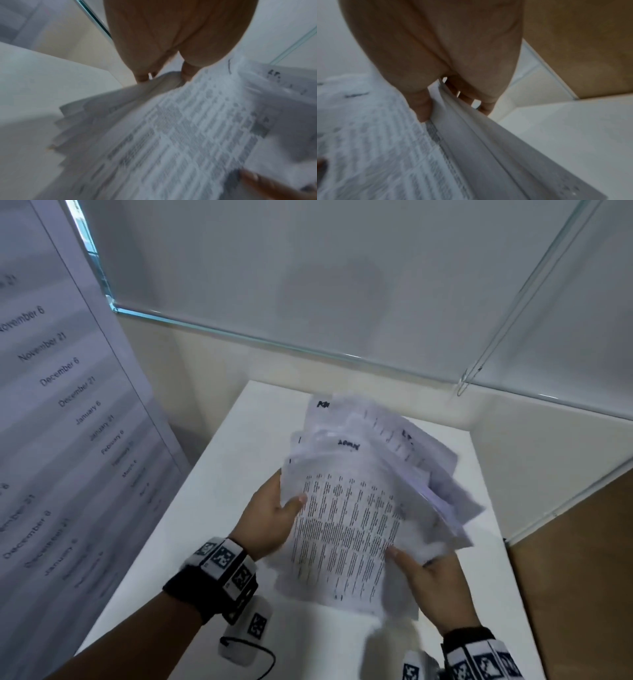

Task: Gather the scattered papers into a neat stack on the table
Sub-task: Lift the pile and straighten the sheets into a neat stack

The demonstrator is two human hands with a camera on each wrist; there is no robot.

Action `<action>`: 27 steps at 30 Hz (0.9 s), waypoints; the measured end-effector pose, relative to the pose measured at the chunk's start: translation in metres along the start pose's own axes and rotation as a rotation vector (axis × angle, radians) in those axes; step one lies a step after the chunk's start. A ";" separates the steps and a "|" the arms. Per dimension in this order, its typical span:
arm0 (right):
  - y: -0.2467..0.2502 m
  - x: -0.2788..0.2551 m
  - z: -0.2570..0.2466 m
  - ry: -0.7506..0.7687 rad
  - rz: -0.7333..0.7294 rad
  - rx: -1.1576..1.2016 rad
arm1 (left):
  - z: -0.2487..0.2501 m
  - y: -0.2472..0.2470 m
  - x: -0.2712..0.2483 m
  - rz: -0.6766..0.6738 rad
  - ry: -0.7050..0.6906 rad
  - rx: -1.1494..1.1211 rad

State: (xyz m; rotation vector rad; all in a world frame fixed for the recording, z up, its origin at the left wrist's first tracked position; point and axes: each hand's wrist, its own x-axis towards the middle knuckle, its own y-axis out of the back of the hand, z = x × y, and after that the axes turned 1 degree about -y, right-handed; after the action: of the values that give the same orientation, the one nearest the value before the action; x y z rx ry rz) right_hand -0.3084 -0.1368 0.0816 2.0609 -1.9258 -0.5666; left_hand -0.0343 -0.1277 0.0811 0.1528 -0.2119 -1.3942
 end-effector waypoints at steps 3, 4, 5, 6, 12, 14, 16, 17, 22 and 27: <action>-0.010 -0.002 -0.010 0.160 0.153 0.051 | 0.010 -0.016 -0.004 0.162 -0.037 -0.074; -0.011 -0.003 -0.014 0.177 0.180 0.144 | 0.014 -0.021 -0.006 0.191 -0.048 -0.130; -0.011 -0.006 -0.016 0.156 0.194 0.223 | 0.020 -0.026 -0.010 0.216 -0.049 -0.192; -0.010 -0.008 -0.012 0.131 0.193 0.272 | 0.021 -0.028 -0.012 0.237 -0.047 -0.242; -0.004 -0.006 0.033 0.125 0.089 0.263 | -0.005 -0.029 -0.019 0.176 -0.004 -0.295; -0.003 0.002 0.034 0.153 0.103 0.271 | -0.008 -0.032 -0.016 0.210 0.014 -0.206; -0.004 0.004 0.020 0.076 0.074 0.236 | -0.010 -0.036 -0.010 0.259 0.018 -0.147; -0.012 0.006 0.012 0.148 0.017 0.316 | -0.009 -0.038 -0.008 0.276 0.017 -0.130; 0.000 0.002 -0.007 -0.027 0.235 0.355 | 0.020 -0.041 0.000 0.349 -0.060 -0.099; 0.011 -0.005 -0.047 0.260 0.345 0.477 | 0.056 -0.045 0.000 0.387 -0.145 -0.231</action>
State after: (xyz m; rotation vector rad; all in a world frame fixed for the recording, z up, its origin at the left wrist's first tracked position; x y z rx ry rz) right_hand -0.2977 -0.1365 0.1286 1.8491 -2.3342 0.2499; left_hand -0.0910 -0.1344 0.1248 -0.1746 -0.1870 -1.0341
